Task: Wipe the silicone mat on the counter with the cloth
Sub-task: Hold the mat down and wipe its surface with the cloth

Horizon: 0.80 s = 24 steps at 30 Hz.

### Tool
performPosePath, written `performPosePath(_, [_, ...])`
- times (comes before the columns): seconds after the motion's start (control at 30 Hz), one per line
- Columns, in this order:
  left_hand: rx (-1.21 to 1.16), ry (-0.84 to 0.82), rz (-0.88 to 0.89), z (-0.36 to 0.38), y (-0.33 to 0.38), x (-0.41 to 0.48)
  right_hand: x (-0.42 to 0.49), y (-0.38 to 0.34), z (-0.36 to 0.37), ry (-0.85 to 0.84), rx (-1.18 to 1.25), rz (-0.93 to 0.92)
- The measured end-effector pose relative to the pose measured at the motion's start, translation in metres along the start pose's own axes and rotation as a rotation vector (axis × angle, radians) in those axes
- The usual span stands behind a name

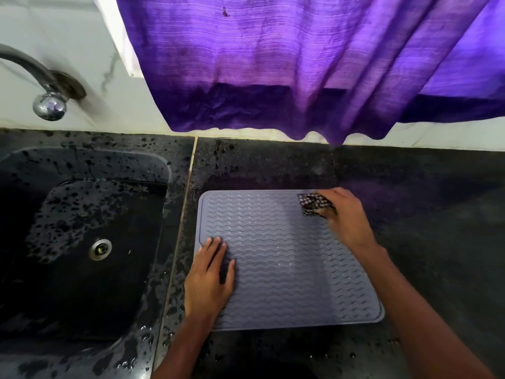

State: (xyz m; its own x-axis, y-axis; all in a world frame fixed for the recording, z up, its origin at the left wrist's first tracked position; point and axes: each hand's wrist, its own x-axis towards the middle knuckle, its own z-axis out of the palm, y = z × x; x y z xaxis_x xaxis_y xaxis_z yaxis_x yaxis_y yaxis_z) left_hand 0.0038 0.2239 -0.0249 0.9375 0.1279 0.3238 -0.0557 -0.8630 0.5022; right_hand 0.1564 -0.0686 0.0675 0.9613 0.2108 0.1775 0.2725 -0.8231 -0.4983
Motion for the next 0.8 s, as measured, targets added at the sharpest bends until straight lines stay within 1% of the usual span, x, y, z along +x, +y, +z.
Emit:
performPosePath(0.07, [0.030, -0.038, 0.025, 0.000, -0.001, -0.005, -0.012, 0.020, -0.007, -0.054, -0.059, 0.053])
performPosePath(0.13, [0.062, -0.118, 0.066, -0.001, -0.003, -0.010, -0.023, 0.030, -0.005, -0.094, -0.084, 0.063])
performPosePath(0.2, [0.145, -0.209, 0.094, -0.005, -0.002, -0.013, -0.027, 0.030, 0.001, -0.102, -0.077, 0.074])
performPosePath(0.3, [0.235, -0.276, 0.096, -0.007, 0.001, -0.013, -0.025, 0.022, 0.007, -0.075, -0.080, 0.083])
performPosePath(0.4, [0.252, -0.311, 0.080, -0.008, 0.002, -0.012, -0.023, 0.012, 0.011, -0.057, -0.084, 0.008])
performPosePath(0.63, [0.249, -0.341, 0.057, -0.011, 0.004, -0.011, -0.017, -0.027, 0.050, -0.157, -0.026, -0.039])
performPosePath(0.8, [0.210, -0.339, 0.049, -0.014, 0.005, -0.011, -0.006, -0.072, 0.074, -0.236, 0.082, -0.195])
